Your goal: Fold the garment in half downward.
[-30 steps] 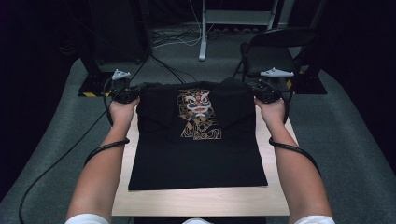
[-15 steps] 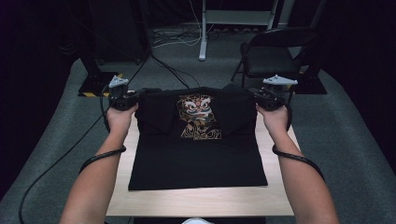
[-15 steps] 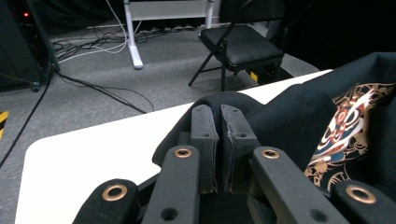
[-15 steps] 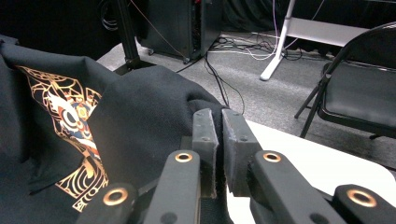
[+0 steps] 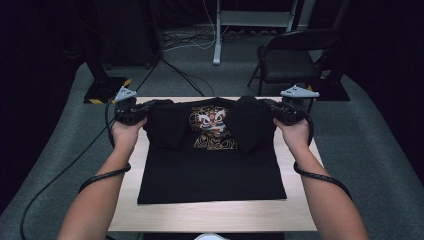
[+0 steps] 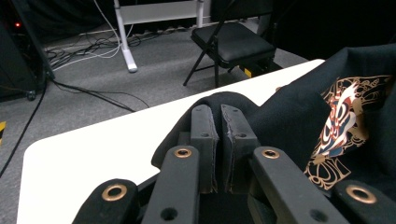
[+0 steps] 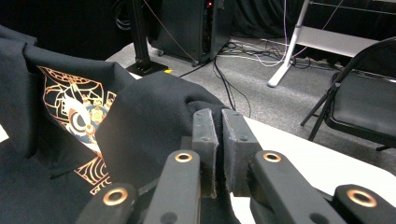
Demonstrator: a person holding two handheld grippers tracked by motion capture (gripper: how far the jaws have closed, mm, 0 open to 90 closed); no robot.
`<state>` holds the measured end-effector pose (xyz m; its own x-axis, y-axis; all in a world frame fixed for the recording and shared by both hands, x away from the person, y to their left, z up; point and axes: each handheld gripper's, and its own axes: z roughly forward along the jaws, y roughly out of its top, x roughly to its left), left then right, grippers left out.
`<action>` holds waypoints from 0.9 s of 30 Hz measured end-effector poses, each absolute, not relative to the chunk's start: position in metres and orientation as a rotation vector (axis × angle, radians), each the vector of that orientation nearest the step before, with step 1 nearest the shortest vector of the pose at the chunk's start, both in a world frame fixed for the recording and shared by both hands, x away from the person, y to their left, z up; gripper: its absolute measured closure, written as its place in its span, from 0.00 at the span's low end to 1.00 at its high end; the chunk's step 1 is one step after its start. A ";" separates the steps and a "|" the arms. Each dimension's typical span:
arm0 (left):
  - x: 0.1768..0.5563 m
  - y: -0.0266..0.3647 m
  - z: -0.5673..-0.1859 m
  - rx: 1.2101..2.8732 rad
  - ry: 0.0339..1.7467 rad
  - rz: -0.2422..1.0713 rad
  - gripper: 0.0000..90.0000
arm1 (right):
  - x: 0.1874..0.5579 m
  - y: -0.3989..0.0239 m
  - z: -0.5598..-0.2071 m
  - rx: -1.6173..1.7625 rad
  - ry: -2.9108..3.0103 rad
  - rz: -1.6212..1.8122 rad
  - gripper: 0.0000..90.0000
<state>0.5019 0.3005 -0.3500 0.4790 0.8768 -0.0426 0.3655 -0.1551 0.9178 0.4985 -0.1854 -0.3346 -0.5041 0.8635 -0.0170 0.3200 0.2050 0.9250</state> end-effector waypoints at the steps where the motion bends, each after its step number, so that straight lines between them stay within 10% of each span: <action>1: 0.501 0.300 -0.351 1.742 1.057 0.650 0.94 | 0.498 -0.185 -0.335 1.094 1.937 1.282 0.94; 27: 0.476 0.299 -0.372 1.764 1.006 0.613 0.94 | 0.472 -0.200 -0.358 1.097 1.957 1.331 0.94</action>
